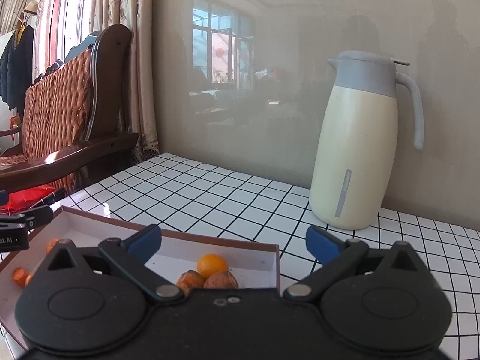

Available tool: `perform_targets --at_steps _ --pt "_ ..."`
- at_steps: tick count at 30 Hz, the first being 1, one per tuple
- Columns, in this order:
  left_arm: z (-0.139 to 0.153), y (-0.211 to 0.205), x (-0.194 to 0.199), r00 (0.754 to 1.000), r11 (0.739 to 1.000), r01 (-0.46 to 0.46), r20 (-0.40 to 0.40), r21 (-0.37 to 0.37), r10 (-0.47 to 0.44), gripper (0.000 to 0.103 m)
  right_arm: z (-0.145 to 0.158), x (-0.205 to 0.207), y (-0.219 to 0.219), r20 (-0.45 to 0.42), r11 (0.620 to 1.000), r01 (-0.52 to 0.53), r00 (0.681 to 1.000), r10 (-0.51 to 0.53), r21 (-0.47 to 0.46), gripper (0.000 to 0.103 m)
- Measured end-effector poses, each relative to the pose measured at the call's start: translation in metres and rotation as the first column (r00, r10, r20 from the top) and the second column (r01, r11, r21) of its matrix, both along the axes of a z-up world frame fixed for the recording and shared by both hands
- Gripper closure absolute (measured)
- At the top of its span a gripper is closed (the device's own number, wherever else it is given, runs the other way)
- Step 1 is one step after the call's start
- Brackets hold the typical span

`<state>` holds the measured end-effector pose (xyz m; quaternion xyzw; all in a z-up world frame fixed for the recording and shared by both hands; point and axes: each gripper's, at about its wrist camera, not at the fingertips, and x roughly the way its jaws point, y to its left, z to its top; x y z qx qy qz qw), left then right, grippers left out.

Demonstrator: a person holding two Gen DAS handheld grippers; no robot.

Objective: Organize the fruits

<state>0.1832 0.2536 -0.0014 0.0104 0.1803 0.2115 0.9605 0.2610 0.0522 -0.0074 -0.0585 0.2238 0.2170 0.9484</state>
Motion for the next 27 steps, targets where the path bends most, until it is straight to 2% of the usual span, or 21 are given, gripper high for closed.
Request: perform_targets --at_steps 2,5,10,16,22,27 --pt "0.007 -0.006 -0.007 1.0 0.999 0.008 0.002 0.032 -0.008 0.0 0.005 -0.005 -0.002 -0.009 1.0 -0.005 1.0 0.005 0.002 0.006" --pt "0.019 -0.015 -0.022 0.999 0.999 0.026 0.023 0.042 -0.027 0.0 0.016 -0.016 -0.006 -0.006 1.0 -0.009 1.0 0.009 -0.003 0.006" --pt "0.033 -0.031 -0.057 0.998 0.999 0.044 0.04 -0.001 -0.044 0.0 0.039 -0.05 -0.016 0.026 0.999 -0.033 0.999 0.032 0.035 0.006" --pt "0.048 -0.059 -0.104 0.997 0.999 0.054 0.061 -0.002 -0.054 0.0 0.057 -0.096 -0.034 0.046 0.998 -0.058 0.997 0.056 0.037 0.006" --pt "0.059 -0.076 -0.156 0.994 0.998 0.061 0.097 -0.012 -0.059 0.0 0.066 -0.147 -0.061 0.066 0.998 -0.053 0.996 0.052 0.013 0.006" --pt "0.054 -0.092 -0.198 0.992 0.996 0.087 0.095 -0.005 -0.086 0.0 0.061 -0.187 -0.089 0.073 0.999 -0.032 0.997 0.032 0.002 0.006"
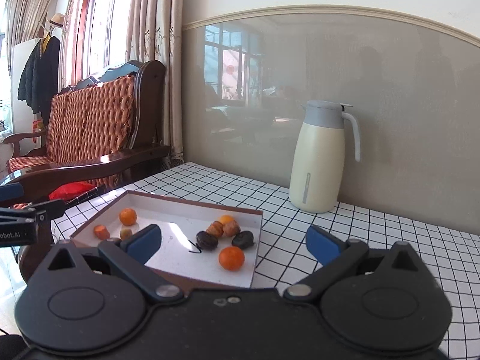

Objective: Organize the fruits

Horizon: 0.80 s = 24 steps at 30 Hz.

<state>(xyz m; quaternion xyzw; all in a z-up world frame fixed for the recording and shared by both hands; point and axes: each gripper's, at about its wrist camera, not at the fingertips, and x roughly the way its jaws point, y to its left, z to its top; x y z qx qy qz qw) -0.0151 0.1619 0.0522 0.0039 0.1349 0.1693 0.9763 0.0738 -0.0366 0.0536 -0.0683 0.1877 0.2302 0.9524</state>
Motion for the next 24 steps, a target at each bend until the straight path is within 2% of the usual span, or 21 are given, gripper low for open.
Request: perform_targets --at_steps 2,6,9,15,19,24 --pt "-0.006 -0.007 -0.011 1.0 1.0 0.014 -0.013 -0.002 -0.014 0.0 -0.005 -0.012 -0.009 0.001 1.0 0.01 1.0 -0.01 0.005 0.006" --pt "-0.018 -0.016 -0.028 0.999 0.999 0.029 0.019 0.024 -0.03 0.0 -0.015 -0.027 -0.019 0.024 0.999 0.043 0.999 -0.042 -0.024 0.006" --pt "-0.025 -0.015 -0.031 0.999 0.999 0.034 0.025 -0.01 -0.034 0.0 -0.022 -0.033 -0.024 0.016 0.998 0.057 0.998 -0.056 -0.026 0.006" --pt "-0.043 -0.017 -0.027 0.999 0.999 0.036 -0.001 -0.022 -0.036 0.0 -0.04 -0.038 -0.025 0.022 0.993 0.074 0.997 -0.072 -0.097 0.006" --pt "-0.043 -0.011 -0.029 0.999 0.999 0.03 0.013 -0.039 -0.03 0.0 -0.042 -0.033 -0.032 -0.014 0.993 0.101 0.995 -0.102 -0.054 0.006" --pt "-0.044 -0.007 -0.031 0.999 0.999 0.027 0.022 -0.047 -0.026 0.0 -0.044 -0.035 -0.03 0.003 0.992 0.105 0.994 -0.105 -0.065 0.006"
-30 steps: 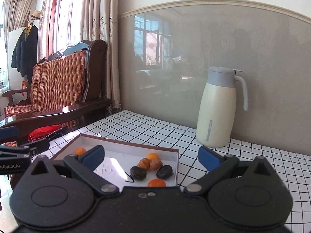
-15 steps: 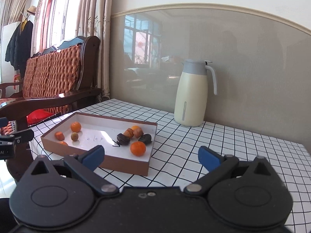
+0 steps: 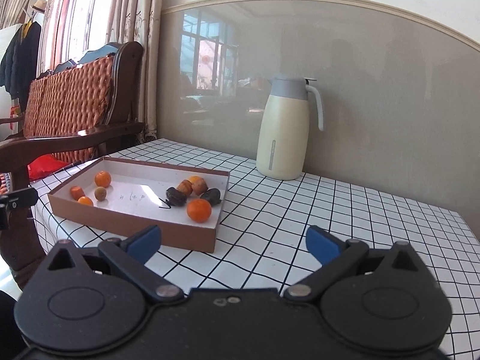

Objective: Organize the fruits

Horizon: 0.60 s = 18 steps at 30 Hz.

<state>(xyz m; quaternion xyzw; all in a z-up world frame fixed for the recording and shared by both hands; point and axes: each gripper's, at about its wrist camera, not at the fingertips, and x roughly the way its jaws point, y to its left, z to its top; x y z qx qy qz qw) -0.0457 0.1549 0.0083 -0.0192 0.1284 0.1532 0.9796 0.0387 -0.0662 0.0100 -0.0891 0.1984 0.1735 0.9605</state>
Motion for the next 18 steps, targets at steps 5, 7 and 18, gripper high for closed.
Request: perform_targets --at_steps 5,7,18 --pt "-0.0004 -0.0003 -0.0003 1.0 1.0 -0.003 0.007 -0.003 0.003 0.0 -0.0001 0.0014 0.0004 -0.01 1.0 0.001 1.0 -0.001 -0.009 0.006" --pt "-0.0003 -0.0009 0.0005 1.0 1.0 0.001 0.006 0.002 -0.001 0.0 0.0001 0.002 -0.0007 -0.012 1.0 0.002 1.0 -0.002 -0.008 0.006" --pt "-0.0003 -0.0027 0.0011 1.0 1.0 0.007 0.001 0.011 -0.007 0.0 0.001 0.003 -0.0042 -0.02 1.0 0.006 1.0 -0.006 -0.004 0.006"
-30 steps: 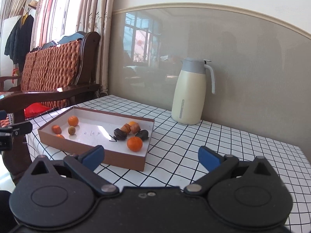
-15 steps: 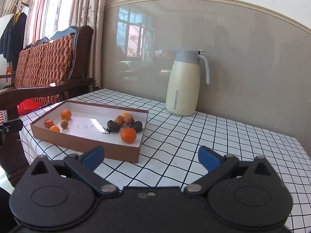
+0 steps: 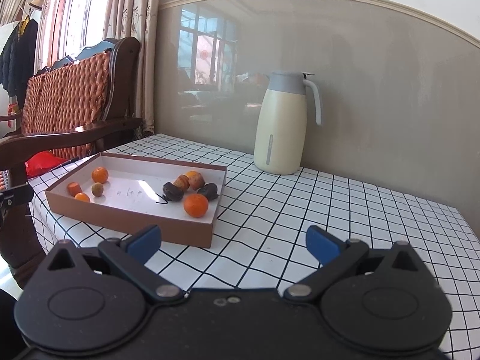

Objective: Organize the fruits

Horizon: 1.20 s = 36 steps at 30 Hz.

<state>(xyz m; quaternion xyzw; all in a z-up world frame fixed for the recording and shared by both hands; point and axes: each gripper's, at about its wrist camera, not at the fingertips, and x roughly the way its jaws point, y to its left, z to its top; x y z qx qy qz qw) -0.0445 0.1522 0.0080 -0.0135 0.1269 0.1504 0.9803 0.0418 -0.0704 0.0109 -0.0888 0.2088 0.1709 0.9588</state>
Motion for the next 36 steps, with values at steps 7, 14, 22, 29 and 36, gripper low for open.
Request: perform_targets --at_steps 7,14,22,29,36 --pt "0.0001 -0.0008 0.0 1.0 1.0 0.001 0.001 0.001 -0.001 0.0 0.0 -0.0002 0.0002 0.0 1.0 0.0 1.0 0.0 -0.001 0.006" --pt "0.0001 -0.001 0.0012 1.0 1.0 0.001 0.001 -0.002 -0.001 0.0 -0.0003 0.0001 0.0005 -0.004 1.0 0.0 1.0 0.0 -0.001 0.006" --pt "-0.0001 -0.0018 0.0027 1.0 1.0 0.004 -0.003 -0.002 -0.004 0.0 -0.0006 0.0003 0.001 -0.005 1.0 0.0 1.0 0.0 0.0 0.006" --pt "0.0001 -0.0018 0.0036 1.0 1.0 0.005 -0.003 0.0 -0.005 0.0 -0.0009 0.0004 0.0009 -0.007 1.0 0.0 1.0 0.0 0.0 0.006" --pt "0.0006 -0.0012 0.0043 1.0 1.0 0.006 -0.005 0.002 -0.006 0.0 -0.0009 0.0003 0.0008 -0.008 1.0 0.0 1.0 0.0 0.001 0.006"
